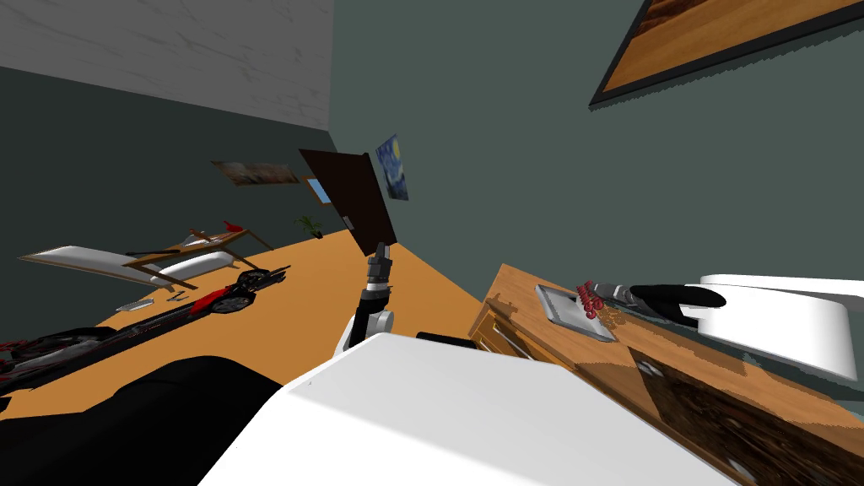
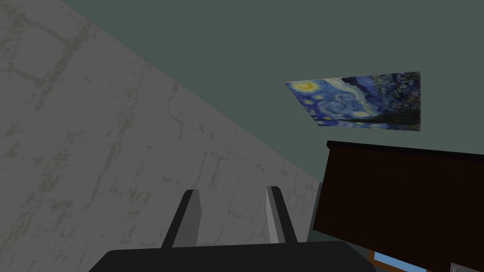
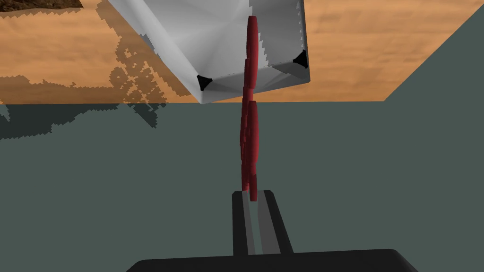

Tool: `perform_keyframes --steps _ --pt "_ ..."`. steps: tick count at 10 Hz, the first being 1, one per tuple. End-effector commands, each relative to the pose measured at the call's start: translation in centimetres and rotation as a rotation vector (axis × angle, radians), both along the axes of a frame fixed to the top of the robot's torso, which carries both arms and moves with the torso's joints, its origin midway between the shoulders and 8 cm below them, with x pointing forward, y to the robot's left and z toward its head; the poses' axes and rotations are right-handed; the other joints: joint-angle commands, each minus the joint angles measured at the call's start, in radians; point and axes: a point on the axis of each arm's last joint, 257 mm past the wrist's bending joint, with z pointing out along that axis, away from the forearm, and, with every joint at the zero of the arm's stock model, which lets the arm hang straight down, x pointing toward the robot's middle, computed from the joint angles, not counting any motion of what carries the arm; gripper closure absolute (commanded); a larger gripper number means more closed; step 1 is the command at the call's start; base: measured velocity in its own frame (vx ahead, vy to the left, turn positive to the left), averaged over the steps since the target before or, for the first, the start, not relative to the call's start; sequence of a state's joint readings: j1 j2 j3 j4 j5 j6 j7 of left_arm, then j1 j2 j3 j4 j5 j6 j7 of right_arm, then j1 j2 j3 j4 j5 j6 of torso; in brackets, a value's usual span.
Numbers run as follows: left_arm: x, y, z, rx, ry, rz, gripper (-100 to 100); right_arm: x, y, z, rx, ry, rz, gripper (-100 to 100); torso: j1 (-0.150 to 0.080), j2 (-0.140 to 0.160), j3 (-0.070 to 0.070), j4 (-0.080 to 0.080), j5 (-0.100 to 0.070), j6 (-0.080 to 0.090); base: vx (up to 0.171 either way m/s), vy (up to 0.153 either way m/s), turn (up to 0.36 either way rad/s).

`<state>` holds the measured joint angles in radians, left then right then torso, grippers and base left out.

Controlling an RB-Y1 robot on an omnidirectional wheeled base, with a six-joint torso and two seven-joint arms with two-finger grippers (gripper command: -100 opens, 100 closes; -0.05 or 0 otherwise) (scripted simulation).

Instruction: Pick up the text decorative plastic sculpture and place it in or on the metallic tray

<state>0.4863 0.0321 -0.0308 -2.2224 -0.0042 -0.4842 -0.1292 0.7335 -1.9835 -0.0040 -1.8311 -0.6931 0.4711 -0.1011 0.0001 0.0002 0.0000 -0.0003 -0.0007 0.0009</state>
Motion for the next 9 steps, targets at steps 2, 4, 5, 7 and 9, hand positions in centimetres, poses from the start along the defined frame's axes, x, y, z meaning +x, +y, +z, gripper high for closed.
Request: perform_keyframes --steps 2,4,5,7,9 --pt "0.00 0.00 0.00 0.000 0.000 0.000 0 0.12 -0.05 0.16 -0.002 -0.002 0.001 100 0.001 0.000 0.000 0.000 0.000 0.000 0.000 0.000 0.000" --pt "0.00 0.00 0.00 0.000 0.000 0.000 0 0.17 -0.04 0.20 -0.003 -0.003 0.002 -100 0.001 0.000 0.000 0.000 0.000 0.000 0.000 0.000 0.000" --pt "0.00 0.00 0.00 0.000 0.000 0.000 0 0.17 -0.04 0.20 -0.003 -0.003 0.002 -100 0.001 0.000 0.000 0.000 0.000 0.000 0.000 0.000 0.000" --pt "0.00 0.00 0.00 0.000 0.000 0.000 0 0.17 -0.04 0.20 -0.003 -0.003 0.002 -100 0.001 0.000 0.000 0.000 0.000 0.000 0.000 0.000 0.000" --pt "0.00 0.00 0.00 0.000 0.000 0.000 0 0.95 0.74 0.86 -0.002 -0.006 0.011 -100 0.001 0.000 0.000 0.000 0.000 0.000 -0.001 -0.009 -0.036"
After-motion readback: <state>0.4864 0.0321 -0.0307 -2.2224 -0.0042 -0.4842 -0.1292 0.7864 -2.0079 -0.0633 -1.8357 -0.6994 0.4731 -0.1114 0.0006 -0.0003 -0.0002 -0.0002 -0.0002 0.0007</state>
